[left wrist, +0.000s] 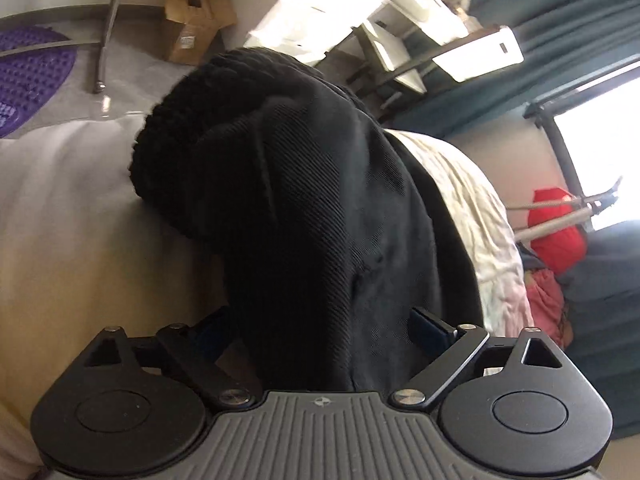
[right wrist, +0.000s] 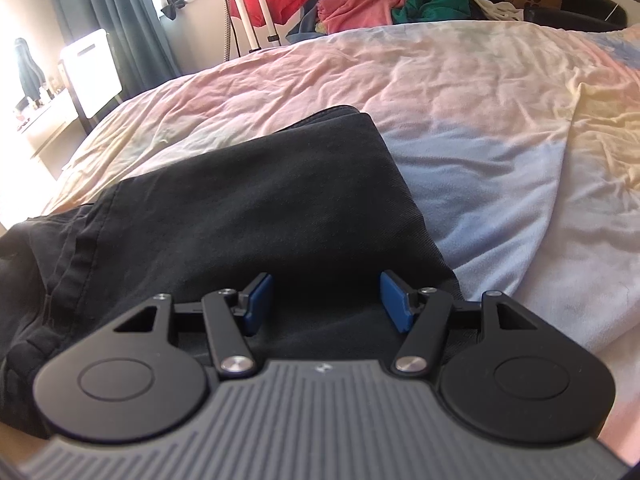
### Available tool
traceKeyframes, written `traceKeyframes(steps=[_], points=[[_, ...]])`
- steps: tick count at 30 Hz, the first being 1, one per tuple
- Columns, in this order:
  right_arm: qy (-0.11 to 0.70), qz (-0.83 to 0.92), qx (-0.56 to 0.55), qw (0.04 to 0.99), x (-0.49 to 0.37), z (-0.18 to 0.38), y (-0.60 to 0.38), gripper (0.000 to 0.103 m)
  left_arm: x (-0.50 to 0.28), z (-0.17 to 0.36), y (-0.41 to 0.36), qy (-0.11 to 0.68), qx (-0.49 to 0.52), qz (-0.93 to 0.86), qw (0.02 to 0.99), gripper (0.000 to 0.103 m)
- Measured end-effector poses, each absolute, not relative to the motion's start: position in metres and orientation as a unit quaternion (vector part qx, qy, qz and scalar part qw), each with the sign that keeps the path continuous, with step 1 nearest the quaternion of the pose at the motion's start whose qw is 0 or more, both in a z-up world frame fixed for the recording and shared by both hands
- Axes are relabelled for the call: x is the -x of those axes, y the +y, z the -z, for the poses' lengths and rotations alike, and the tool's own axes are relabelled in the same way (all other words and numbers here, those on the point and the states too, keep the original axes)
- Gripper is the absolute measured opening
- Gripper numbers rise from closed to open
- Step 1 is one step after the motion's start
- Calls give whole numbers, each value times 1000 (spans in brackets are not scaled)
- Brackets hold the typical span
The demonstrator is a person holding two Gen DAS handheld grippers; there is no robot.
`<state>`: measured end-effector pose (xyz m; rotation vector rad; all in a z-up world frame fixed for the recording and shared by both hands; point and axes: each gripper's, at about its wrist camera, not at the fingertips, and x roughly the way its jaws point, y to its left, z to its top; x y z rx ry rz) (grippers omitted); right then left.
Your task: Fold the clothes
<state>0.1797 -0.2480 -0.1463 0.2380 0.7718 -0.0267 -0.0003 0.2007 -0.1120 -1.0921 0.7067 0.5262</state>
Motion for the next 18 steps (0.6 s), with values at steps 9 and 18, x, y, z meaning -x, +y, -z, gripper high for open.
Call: traceKeyframes(steps=[9,18], points=[[346,-57,-80,933,-166,129,-223,61,-11,114,243,301,518,-283,749,67],[385,-68,-32,920,-171,153,-202,64,-16,68,193,251,385,-287,840,28]])
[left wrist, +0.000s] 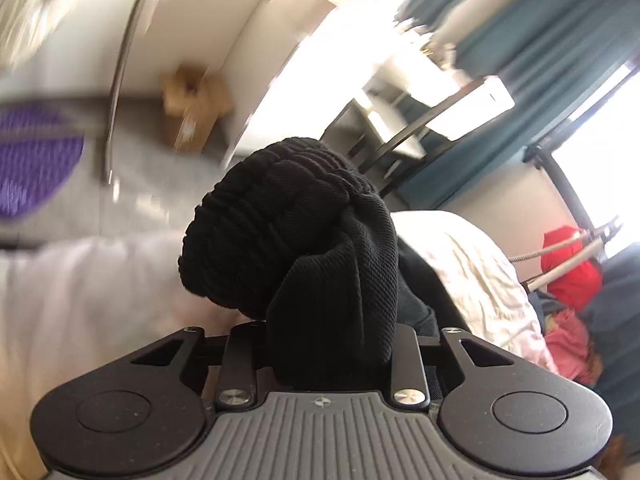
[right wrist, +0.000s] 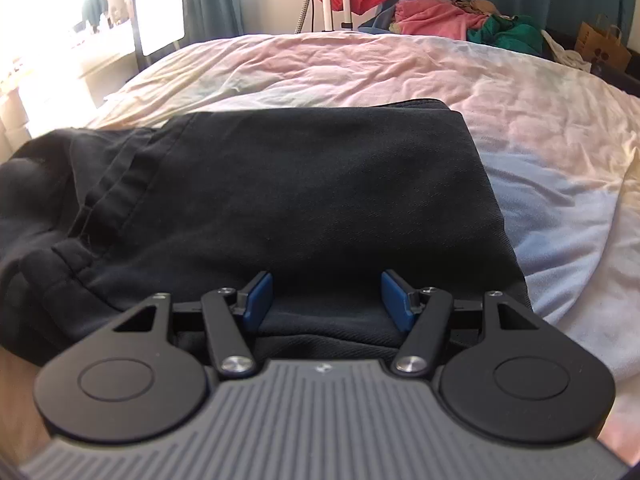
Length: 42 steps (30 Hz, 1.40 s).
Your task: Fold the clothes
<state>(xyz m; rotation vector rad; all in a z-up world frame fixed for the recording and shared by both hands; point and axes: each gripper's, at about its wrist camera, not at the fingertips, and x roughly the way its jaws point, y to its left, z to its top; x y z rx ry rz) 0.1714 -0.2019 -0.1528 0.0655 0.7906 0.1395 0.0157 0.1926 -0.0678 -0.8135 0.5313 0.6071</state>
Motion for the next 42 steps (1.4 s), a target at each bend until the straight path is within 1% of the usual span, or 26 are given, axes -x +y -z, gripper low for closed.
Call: traceKeyframes(steps=[2,6,10,13,16,18,21,25,29,30,33,34,36,39,40,41,42], points=[[383,-70,-56,920,-170,148,-212,61,-22,44,165,221,333,-277,874,27],[358,-41,-118,925,-164,136,-245,61,-34,-13,97,136,237,-238,932,25],[324,2,-187,927,-156,122,-283,61,-50,-58,9,77,178,-193,962,24],[296,34,-237,925,-151,112,-312,61,-64,-74,-64,31,145,-173,974,23],[274,68,-276,919,-146,105,-340,62,-77,-74,-138,-7,116,-145,983,23],[269,97,-285,915,-143,107,-358,64,-88,-65,-185,-11,86,-120,989,23],[267,127,-301,907,-141,111,-380,64,-102,-37,-251,5,39,-77,996,23],[255,142,-312,904,-137,109,-390,64,-121,32,-317,67,-64,-10,996,23],[263,160,-290,906,-137,110,-394,64,-134,98,-354,132,-153,51,978,24],[265,161,-288,906,-138,111,-394,64,-126,113,-356,139,-176,64,972,24],[270,163,-281,907,-142,114,-393,64,-123,131,-370,136,-224,77,962,27],[270,163,-277,908,-143,114,-392,64,-125,132,-367,145,-223,84,960,29],[274,161,-274,908,-147,115,-391,64,-128,133,-364,166,-226,98,955,33],[279,158,-270,908,-150,117,-388,64,-120,135,-344,195,-247,130,940,45],[278,157,-271,908,-150,117,-388,64,-118,137,-339,206,-258,143,933,53],[278,156,-271,908,-150,117,-387,64,-116,139,-332,216,-268,156,926,62],[277,155,-272,909,-150,117,-387,64,-109,142,-319,225,-279,174,917,66]])
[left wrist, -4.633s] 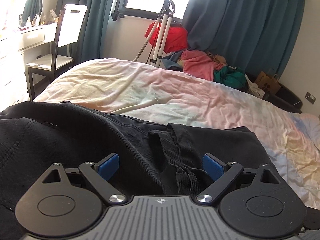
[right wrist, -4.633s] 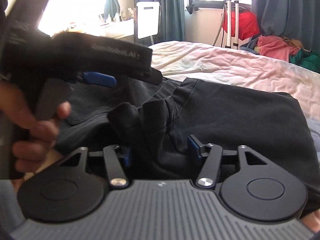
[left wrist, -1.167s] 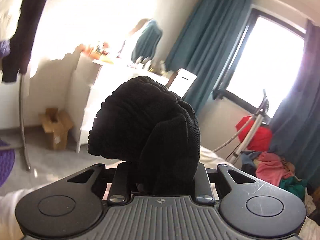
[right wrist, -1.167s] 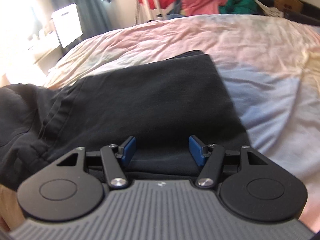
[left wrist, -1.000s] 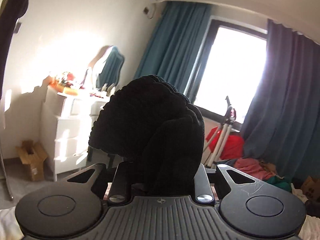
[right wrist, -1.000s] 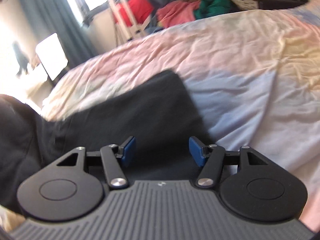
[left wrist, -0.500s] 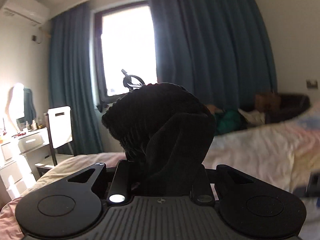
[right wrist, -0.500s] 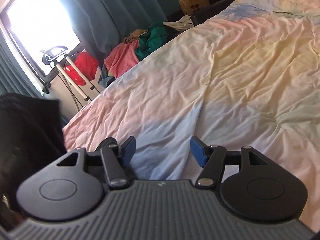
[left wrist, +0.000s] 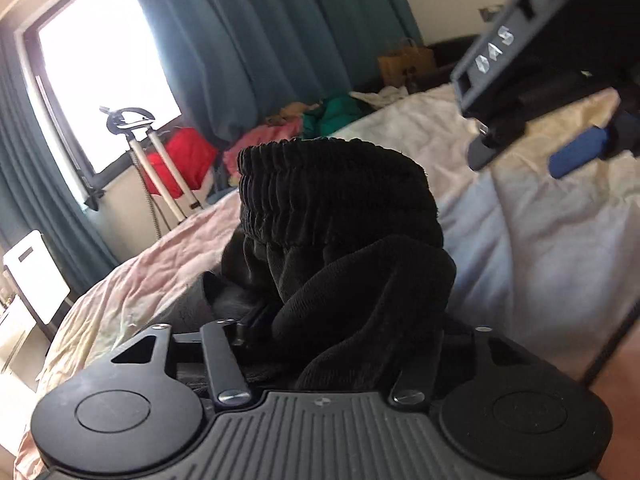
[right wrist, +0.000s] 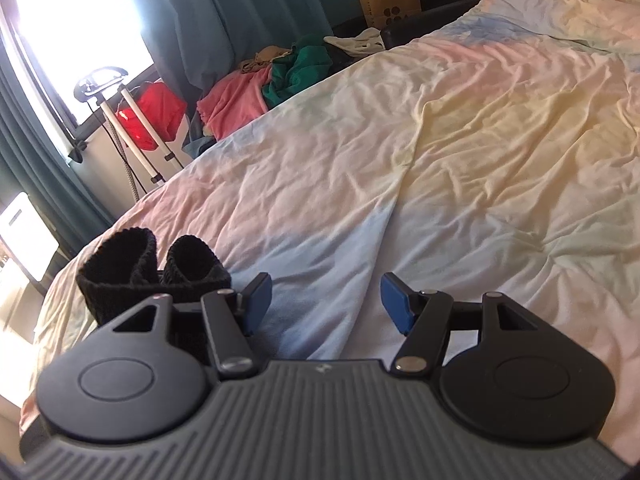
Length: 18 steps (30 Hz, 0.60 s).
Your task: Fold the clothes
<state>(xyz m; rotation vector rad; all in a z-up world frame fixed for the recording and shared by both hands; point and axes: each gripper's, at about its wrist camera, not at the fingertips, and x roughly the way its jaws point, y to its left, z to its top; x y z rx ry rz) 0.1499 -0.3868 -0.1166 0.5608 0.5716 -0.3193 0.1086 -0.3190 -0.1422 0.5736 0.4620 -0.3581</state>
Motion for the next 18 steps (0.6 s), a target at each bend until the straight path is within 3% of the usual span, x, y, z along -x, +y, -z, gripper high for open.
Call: traceKeyframes(steps=[2,6,15,18], points=[[269,154,-277,910,-148,116,-387,64,-96,143,-308,223,-294,197,908,79],[250,151,-297,909,-143,114,-392,64,-70,135,-285,213,-305,211,904,97],[216,63,-368,902,-134,109,-390,65,-28,113,-218,242,-260,141,924,100],[235,25,-402,885,-139,116,-382,80,-24,114,-204,251,-248,114,929,100]])
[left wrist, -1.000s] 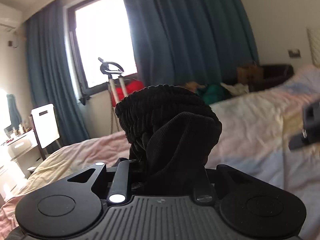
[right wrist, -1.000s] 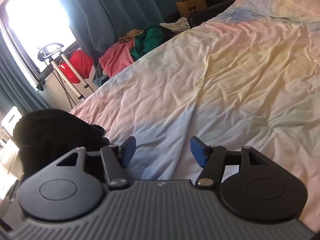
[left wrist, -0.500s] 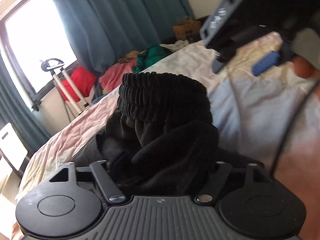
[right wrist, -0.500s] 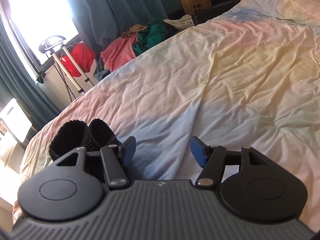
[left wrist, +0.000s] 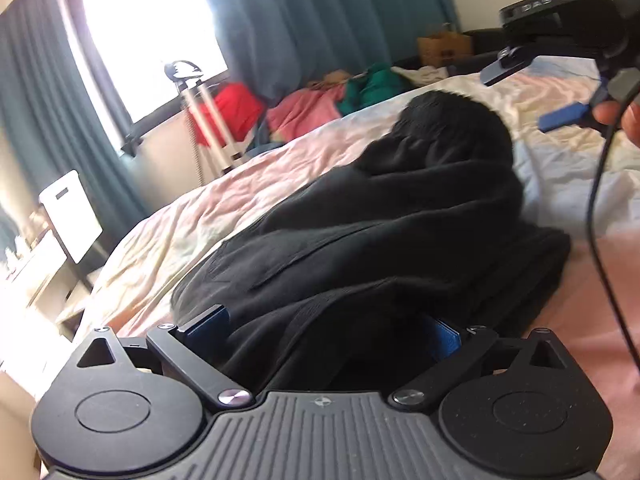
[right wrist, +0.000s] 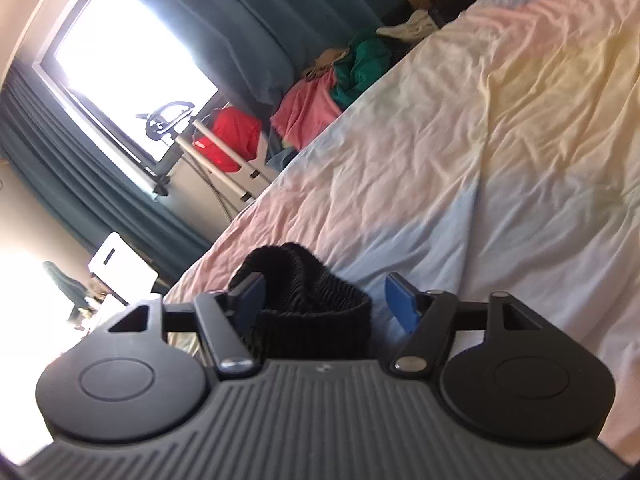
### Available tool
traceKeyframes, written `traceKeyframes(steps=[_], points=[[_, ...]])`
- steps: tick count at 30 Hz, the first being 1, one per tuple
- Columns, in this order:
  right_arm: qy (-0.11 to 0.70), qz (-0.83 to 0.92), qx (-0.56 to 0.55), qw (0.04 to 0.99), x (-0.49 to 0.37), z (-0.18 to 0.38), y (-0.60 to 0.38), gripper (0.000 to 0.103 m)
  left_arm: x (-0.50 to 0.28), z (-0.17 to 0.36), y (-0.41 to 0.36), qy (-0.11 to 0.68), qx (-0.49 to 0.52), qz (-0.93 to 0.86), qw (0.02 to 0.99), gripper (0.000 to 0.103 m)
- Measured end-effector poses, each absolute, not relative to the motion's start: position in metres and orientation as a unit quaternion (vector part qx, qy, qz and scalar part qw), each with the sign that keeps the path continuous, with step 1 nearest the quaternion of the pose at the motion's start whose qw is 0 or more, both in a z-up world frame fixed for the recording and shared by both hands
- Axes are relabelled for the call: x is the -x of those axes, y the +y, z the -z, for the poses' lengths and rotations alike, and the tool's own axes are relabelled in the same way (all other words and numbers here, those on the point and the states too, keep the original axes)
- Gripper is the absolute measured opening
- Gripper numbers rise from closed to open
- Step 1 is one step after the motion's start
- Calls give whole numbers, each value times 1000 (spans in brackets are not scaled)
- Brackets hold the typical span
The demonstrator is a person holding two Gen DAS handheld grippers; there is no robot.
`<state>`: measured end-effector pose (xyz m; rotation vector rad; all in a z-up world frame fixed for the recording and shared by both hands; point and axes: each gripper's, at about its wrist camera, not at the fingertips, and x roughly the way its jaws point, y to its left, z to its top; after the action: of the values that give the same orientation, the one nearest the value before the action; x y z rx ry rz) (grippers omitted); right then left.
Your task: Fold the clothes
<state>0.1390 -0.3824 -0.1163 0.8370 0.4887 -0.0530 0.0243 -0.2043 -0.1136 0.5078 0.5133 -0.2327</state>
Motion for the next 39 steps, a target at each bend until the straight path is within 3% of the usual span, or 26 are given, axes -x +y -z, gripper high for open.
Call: traceKeyframes(steps=[12,17,24,31,35,39], points=[[290,-23,-487,824,-159,158,-367,88,-26,118,-180,250,-239,72,935,101],[294,-16,-457,839,-170,163,-357,91,-40,117,-161,279,-186,62,940,102],[289,-24,-435,852,-186,176,-353,91,-37,116,-158,276,-185,58,942,103],[243,-30,-408,880,-170,150,-350,53,-45,111,-129,292,-97,46,950,103],[225,-57,-416,879,-152,127,-351,49,-41,96,-87,295,10,4,955,103],[276,-35,-408,869,-143,137,-352,51,-38,98,-48,328,121,-15,937,103]])
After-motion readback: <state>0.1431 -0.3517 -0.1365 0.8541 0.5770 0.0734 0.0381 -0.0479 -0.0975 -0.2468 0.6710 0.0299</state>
